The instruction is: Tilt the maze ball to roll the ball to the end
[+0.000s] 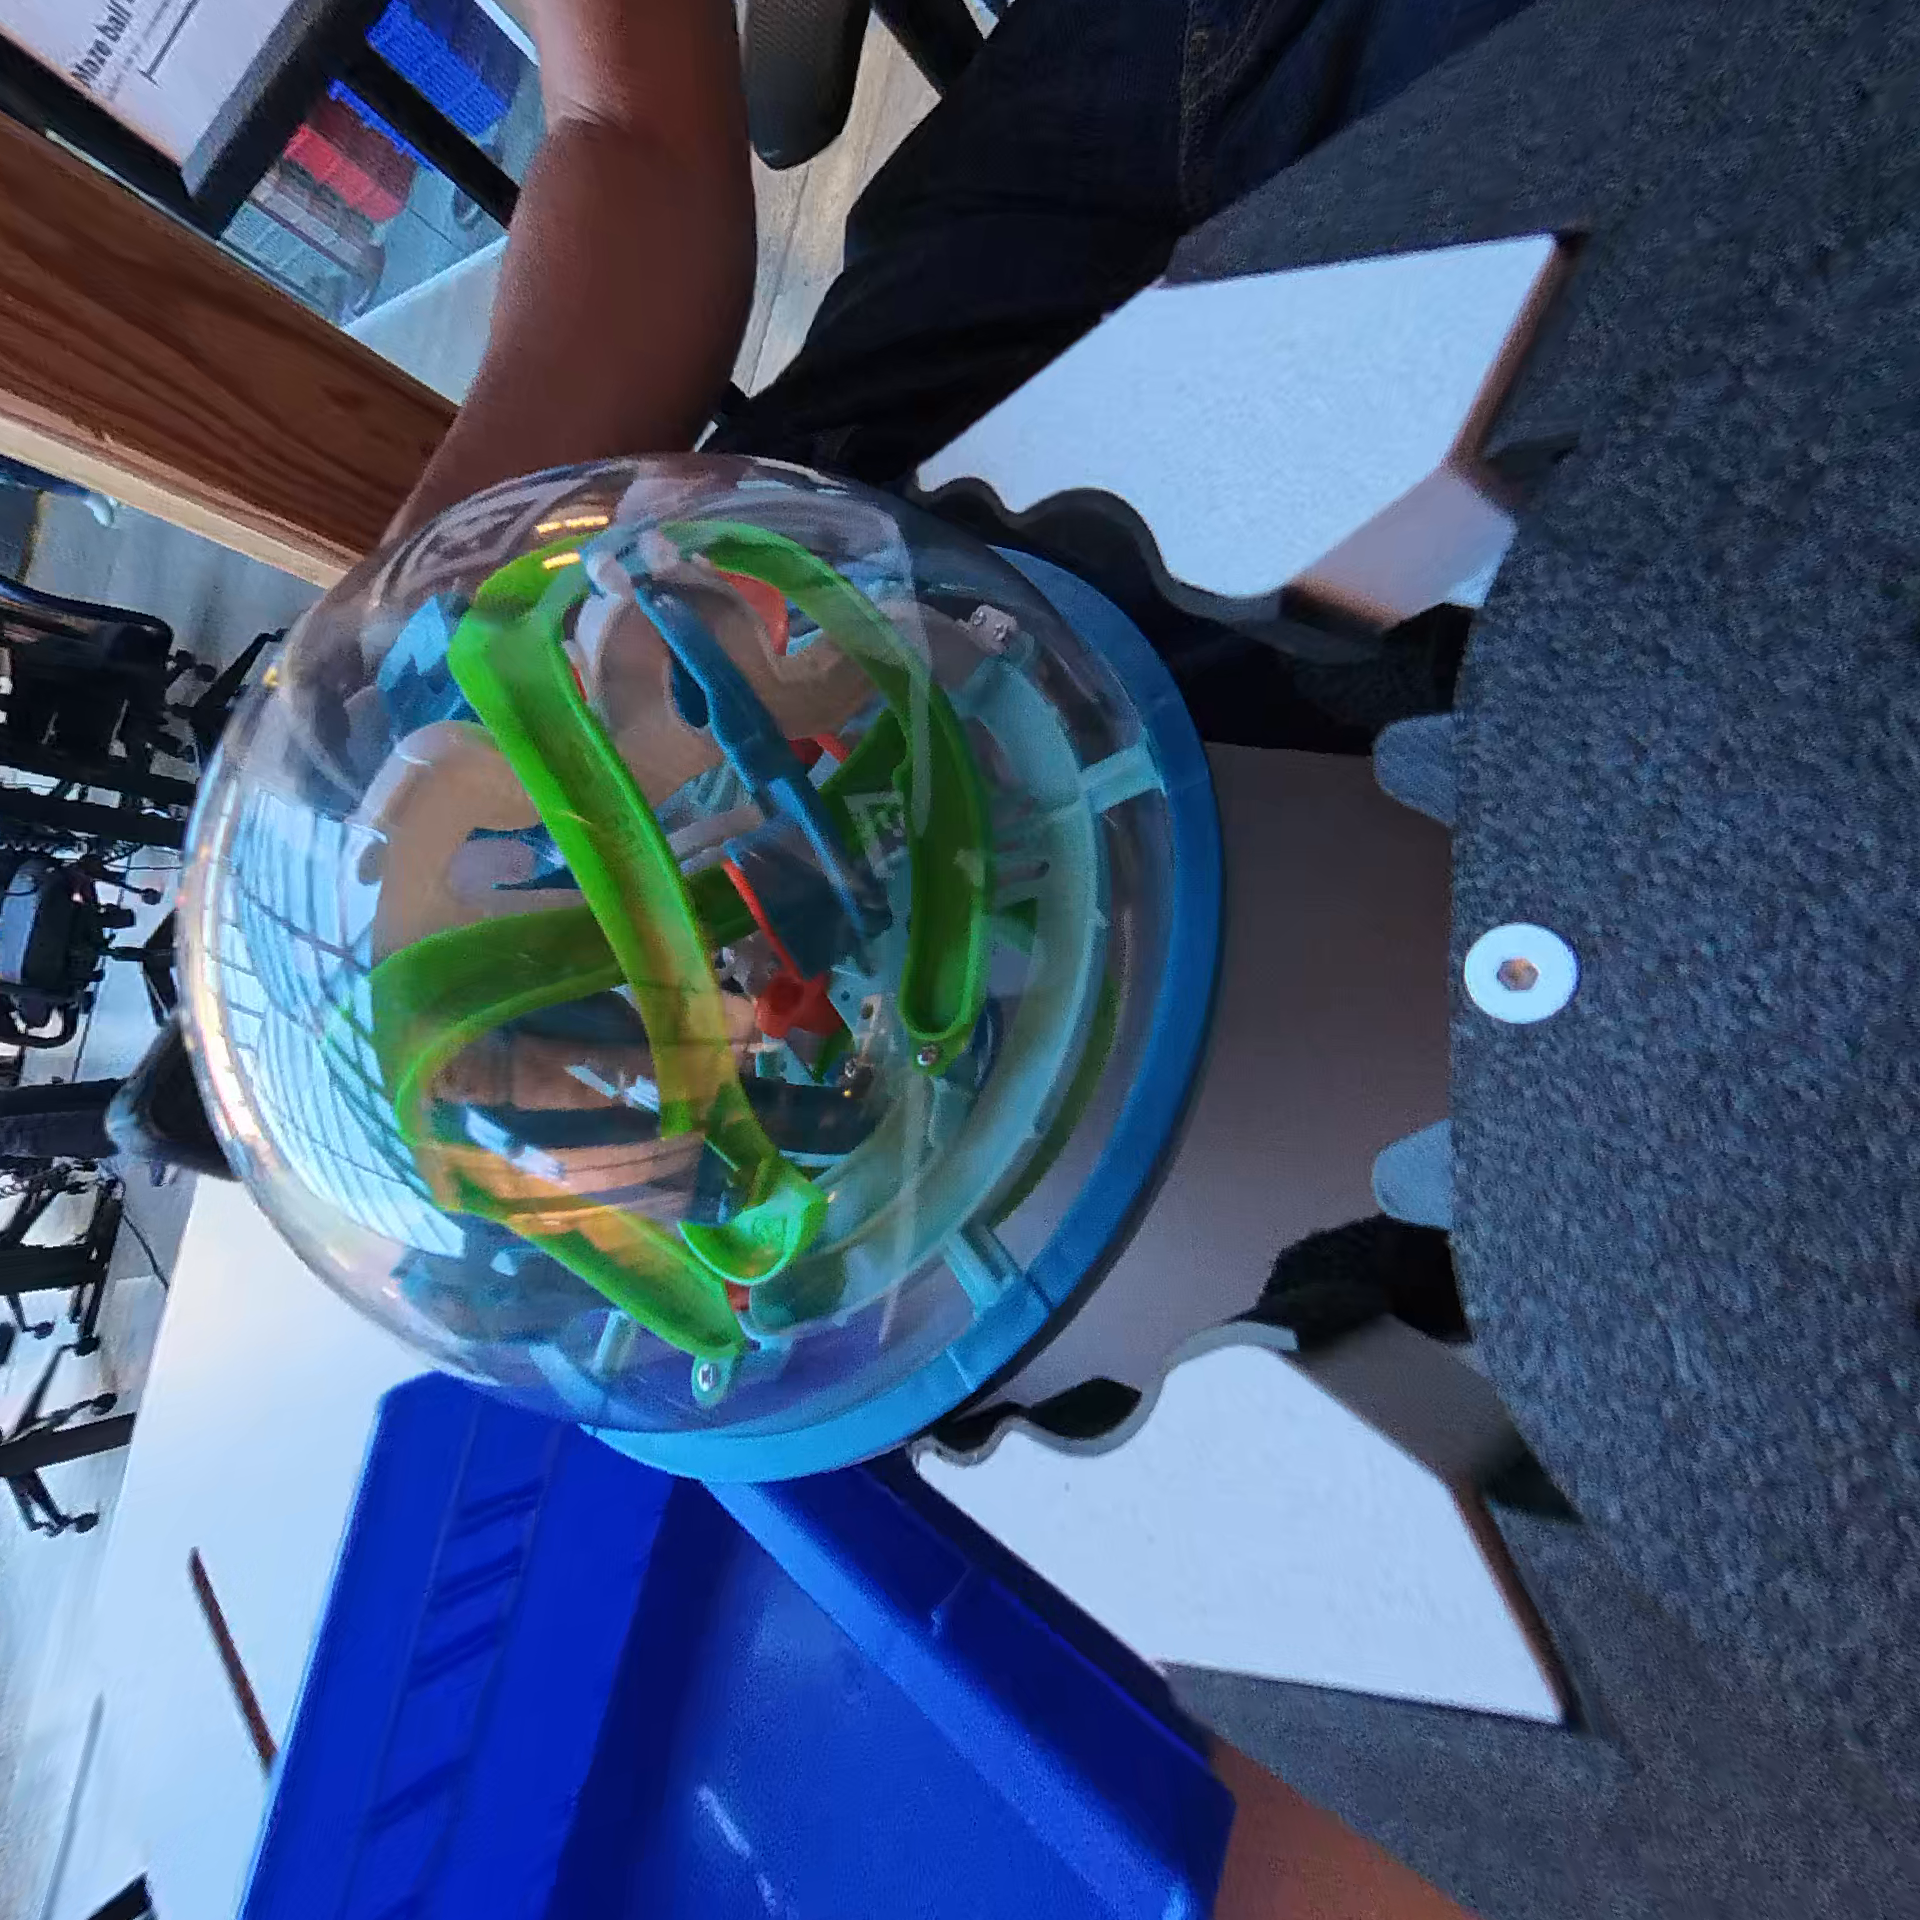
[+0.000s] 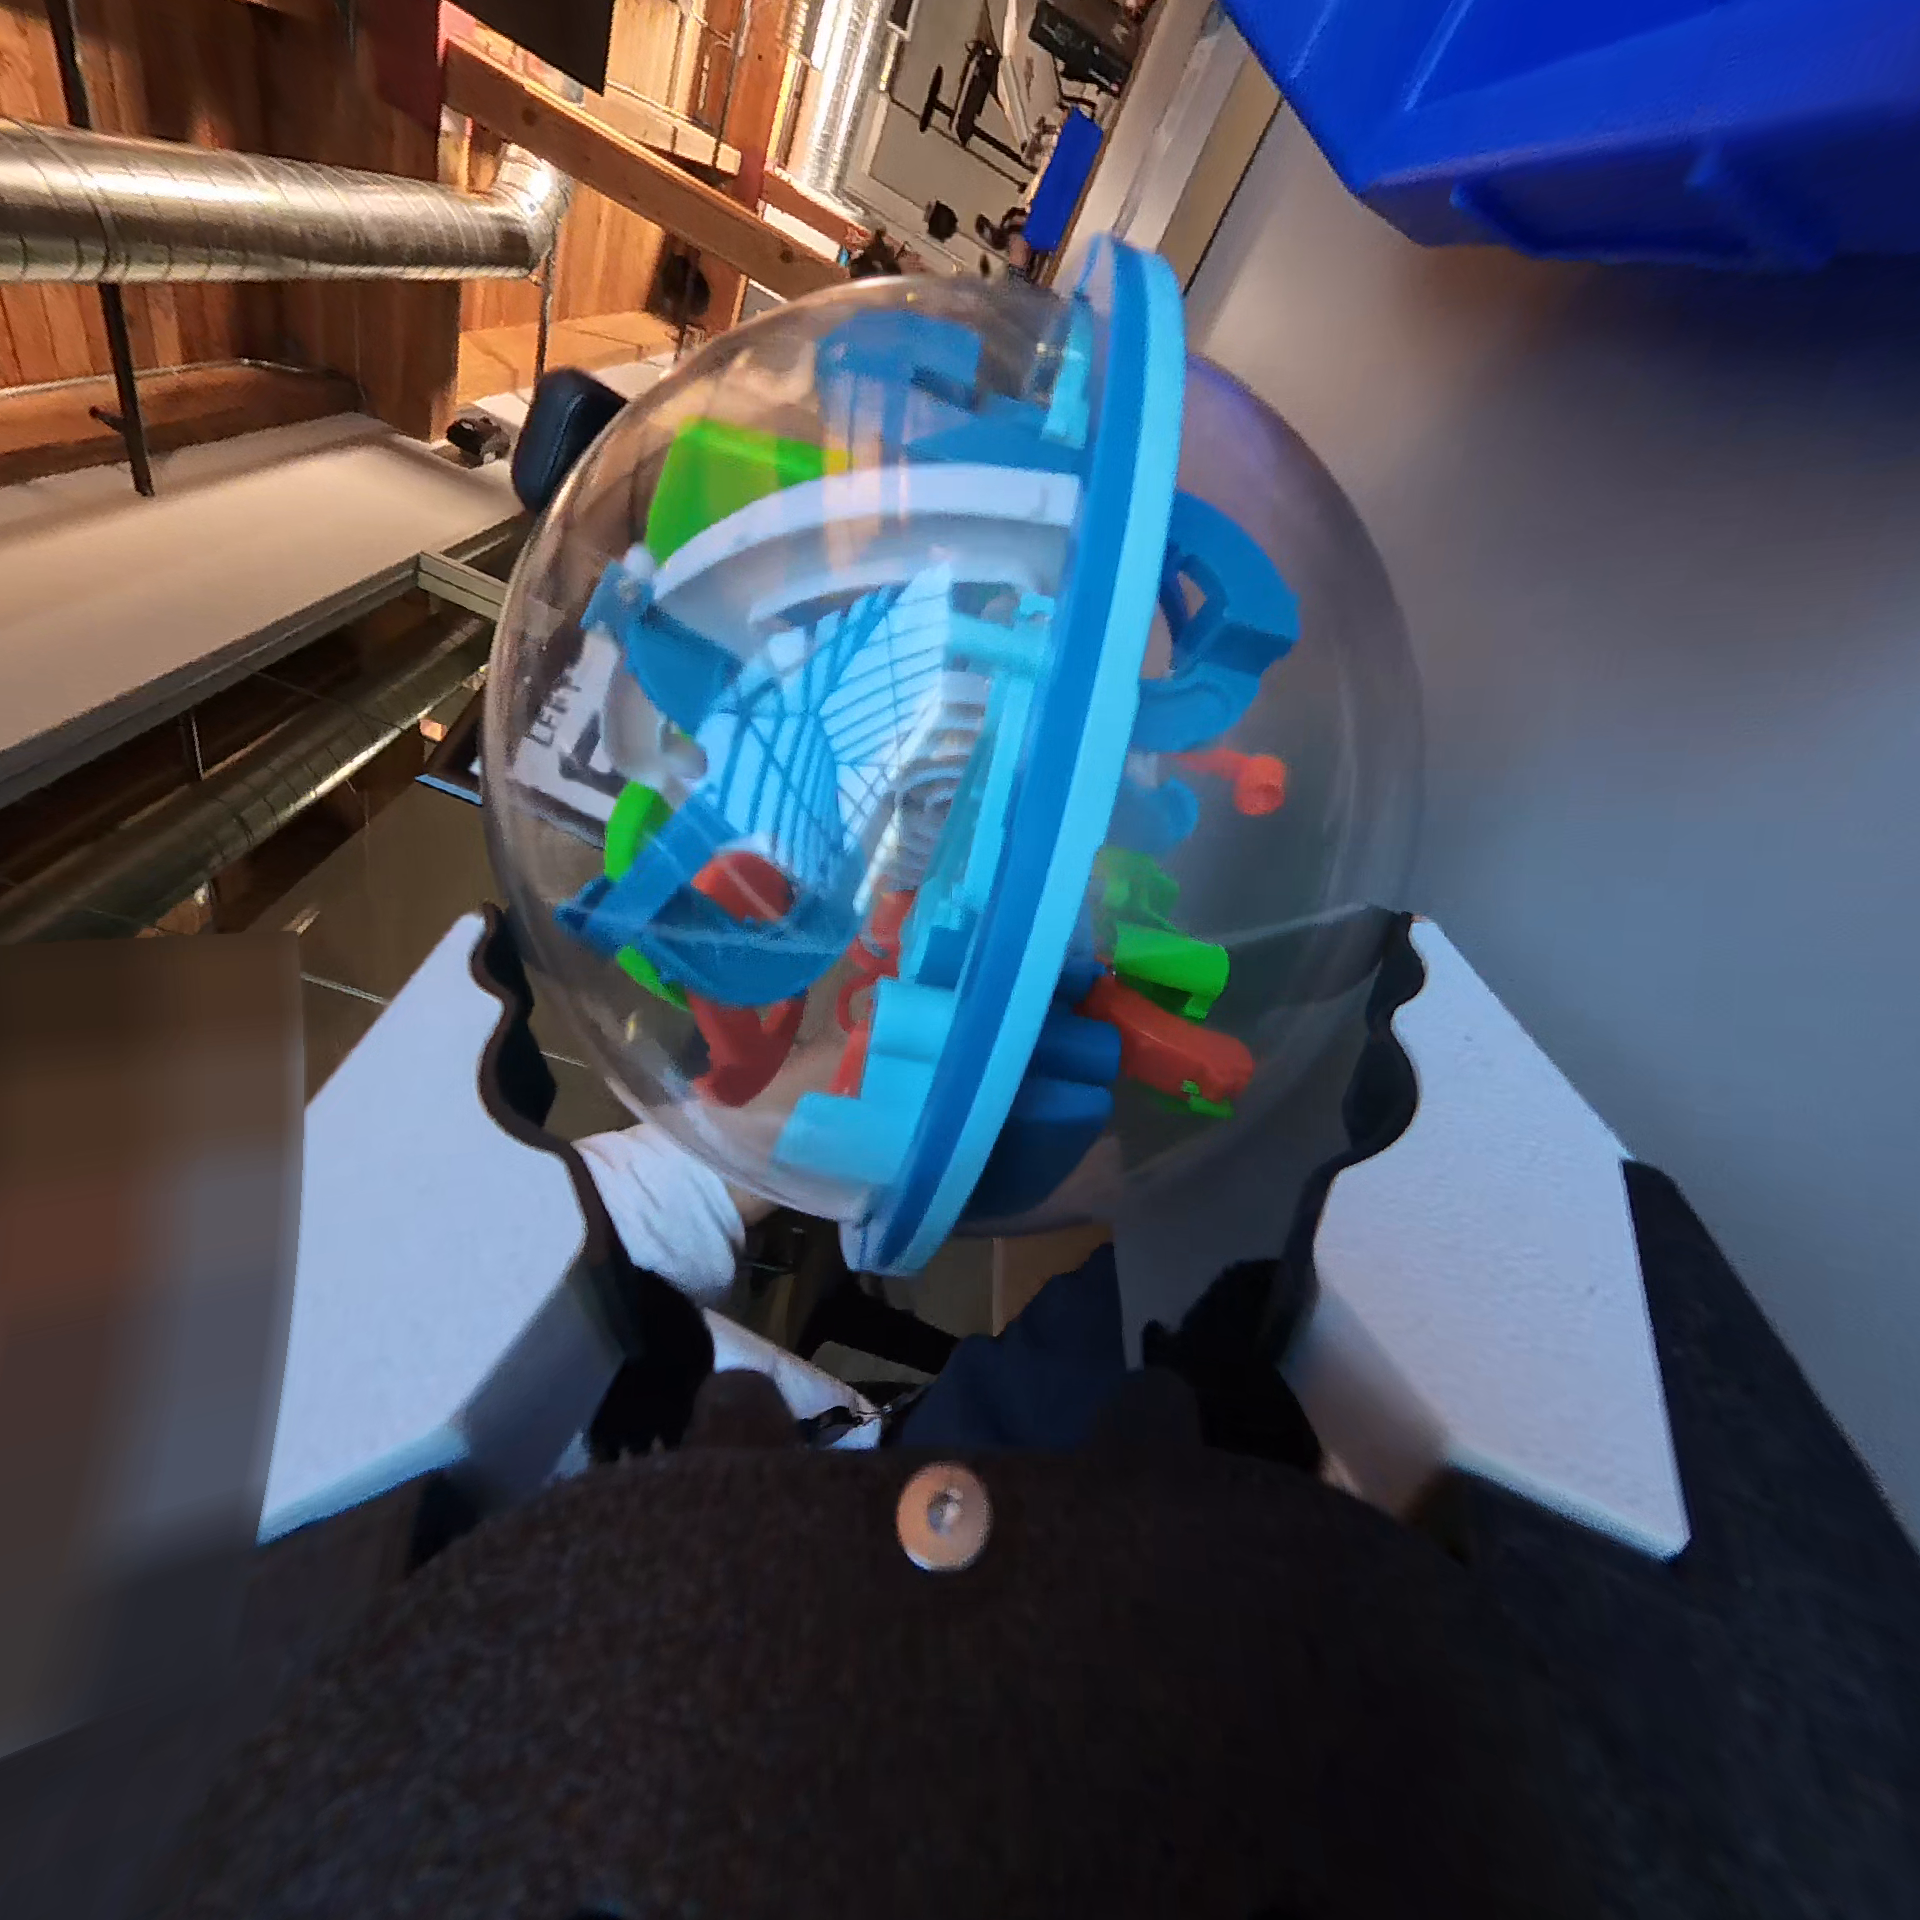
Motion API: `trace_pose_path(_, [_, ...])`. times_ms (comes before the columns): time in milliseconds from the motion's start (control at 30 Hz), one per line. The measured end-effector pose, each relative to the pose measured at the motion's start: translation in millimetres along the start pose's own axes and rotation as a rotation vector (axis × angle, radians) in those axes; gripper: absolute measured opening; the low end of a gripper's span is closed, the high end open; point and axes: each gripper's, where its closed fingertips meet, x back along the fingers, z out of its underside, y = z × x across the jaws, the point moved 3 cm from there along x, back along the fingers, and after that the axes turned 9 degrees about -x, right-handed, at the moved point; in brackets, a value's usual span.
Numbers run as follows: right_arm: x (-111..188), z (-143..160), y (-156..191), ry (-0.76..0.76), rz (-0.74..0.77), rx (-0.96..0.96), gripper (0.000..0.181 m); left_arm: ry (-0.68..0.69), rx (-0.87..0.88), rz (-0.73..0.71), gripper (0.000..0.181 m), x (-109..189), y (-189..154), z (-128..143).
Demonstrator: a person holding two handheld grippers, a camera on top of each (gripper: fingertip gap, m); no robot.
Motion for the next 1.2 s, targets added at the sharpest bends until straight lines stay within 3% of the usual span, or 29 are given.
trace_pose_path(33, [0.7,-0.3,-0.2,-0.006,-0.004,0.027,0.153,0.007,0.025,0.003,0.158,0.6,1.2,1.1])
trace_pose_path(200, [25.5,-14.1,13.7,-0.147,-0.048,0.200,0.153,-0.007,0.110,0.009,0.157,4.2,5.0,8.3])
trace_pose_path(267, [38.8,-15.4,11.5,-0.188,0.041,0.320,0.153,-0.014,0.134,0.007,0.157,6.1,5.8,10.6])
trace_pose_path(400, [39.7,5.5,14.1,-0.113,0.179,0.607,0.154,-0.032,0.187,0.009,0.157,8.8,8.3,14.4])
trace_pose_path(533, [16.4,22.5,2.7,-0.035,0.333,0.788,0.154,-0.046,0.229,0.010,0.157,9.5,10.8,15.3])
trace_pose_path(700, [-5.4,16.6,-10.1,-0.020,0.464,0.902,0.154,-0.024,0.240,0.015,0.157,4.1,5.8,13.1])
trace_pose_path(867, [-7.5,17.0,-11.2,0.004,0.443,0.890,0.154,0.092,0.178,0.011,0.159,8.4,10.0,11.5])
trace_pose_path(967, [-6.3,14.2,-12.0,0.002,0.426,0.849,0.153,0.126,0.104,-0.003,0.159,14.5,22.9,-4.5])
trace_pose_path(1067, [-6.5,14.2,-12.2,0.021,0.402,0.833,0.150,0.167,0.037,0.067,0.159,9.7,27.5,-23.8])
trace_pose_path(1200, [-10.7,11.1,-14.8,0.047,0.411,0.855,0.154,0.263,0.020,0.219,0.159,-3.7,27.3,-26.2])
